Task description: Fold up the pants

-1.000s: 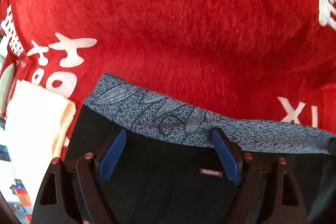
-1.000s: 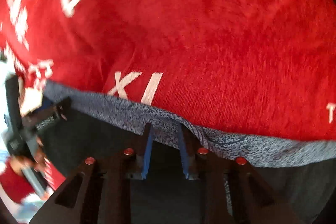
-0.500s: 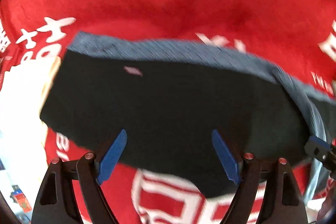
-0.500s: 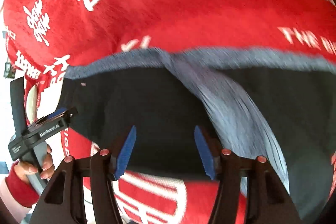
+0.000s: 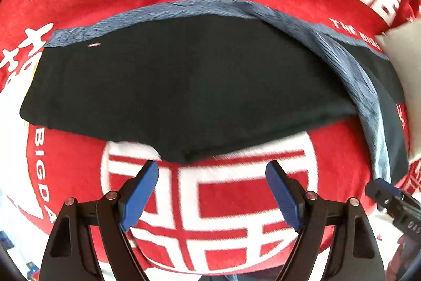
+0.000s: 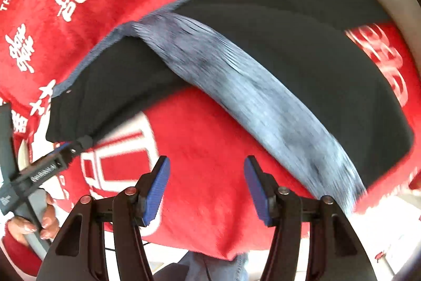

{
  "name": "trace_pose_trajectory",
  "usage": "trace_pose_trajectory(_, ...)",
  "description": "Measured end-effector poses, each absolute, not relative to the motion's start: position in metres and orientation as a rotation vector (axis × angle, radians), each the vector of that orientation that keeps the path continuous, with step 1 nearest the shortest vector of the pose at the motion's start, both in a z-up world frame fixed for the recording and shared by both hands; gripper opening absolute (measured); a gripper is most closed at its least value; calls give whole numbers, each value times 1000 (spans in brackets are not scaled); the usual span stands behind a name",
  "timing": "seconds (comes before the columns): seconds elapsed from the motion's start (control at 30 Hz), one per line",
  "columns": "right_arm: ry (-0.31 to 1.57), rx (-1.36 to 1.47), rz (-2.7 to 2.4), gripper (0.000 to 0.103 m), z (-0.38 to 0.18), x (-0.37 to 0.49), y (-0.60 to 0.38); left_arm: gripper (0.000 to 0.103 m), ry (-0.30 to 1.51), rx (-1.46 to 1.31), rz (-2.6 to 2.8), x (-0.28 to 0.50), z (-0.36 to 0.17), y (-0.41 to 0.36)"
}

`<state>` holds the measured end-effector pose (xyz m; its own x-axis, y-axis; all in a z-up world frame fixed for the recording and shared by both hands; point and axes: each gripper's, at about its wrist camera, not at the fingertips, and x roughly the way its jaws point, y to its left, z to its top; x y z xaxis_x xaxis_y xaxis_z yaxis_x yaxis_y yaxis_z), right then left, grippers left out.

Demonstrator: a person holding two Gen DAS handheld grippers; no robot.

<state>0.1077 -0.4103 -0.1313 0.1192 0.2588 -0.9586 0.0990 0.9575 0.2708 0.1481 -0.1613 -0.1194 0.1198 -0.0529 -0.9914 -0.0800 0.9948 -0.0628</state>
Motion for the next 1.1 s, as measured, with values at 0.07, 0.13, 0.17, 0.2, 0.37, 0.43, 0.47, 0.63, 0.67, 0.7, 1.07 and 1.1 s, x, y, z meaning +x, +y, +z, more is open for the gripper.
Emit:
trace_pose_trajectory(0.07, 1451, 297, 67, 62, -132, 90, -422, 84, 1452, -84, -5, 139, -117, -172)
trace_pose_trajectory(0.13, 1448, 327, 24, 62, -133, 71, -436, 84, 1439, -59, -32, 131, -112, -182)
trace_pose_trajectory(0.17, 1444, 341, 9, 62, -134, 64, -443, 84, 1426, -45, -49, 125, -109, -187)
trace_pose_trajectory(0.2, 1439, 359, -11, 62, -135, 55, -450, 84, 1418, -32, -58, 120, -107, -191)
trace_pose_trajectory(0.37, 1423, 414, -96, 62, -141, 26, -485, 84, 1425, -4, -89, 94, -104, -208)
trace_pose_trajectory(0.43, 1411, 407, -120, 62, -141, 20, -497, 84, 1432, -5, -105, 89, -105, -216)
trace_pose_trajectory(0.47, 1407, 403, -128, 62, -142, 20, -503, 84, 1433, -4, -113, 87, -106, -223)
trace_pose_trajectory(0.63, 1380, 439, -105, 62, -145, 19, -526, 84, 1452, -13, -162, 98, -112, -258)
trace_pose_trajectory(0.67, 1378, 448, -86, 62, -146, 19, -530, 84, 1456, -21, -166, 104, -113, -267)
trace_pose_trajectory(0.7, 1378, 458, -62, 62, -148, 20, -534, 84, 1458, -30, -172, 109, -114, -274)
trace_pose_trajectory(1.07, 1325, 547, 169, 62, -149, 31, -553, 84, 1490, -81, -187, 157, -129, -338)
trace_pose_trajectory(1.1, 1327, 560, 185, 62, -150, 33, -555, 84, 1495, -84, -187, 159, -131, -340)
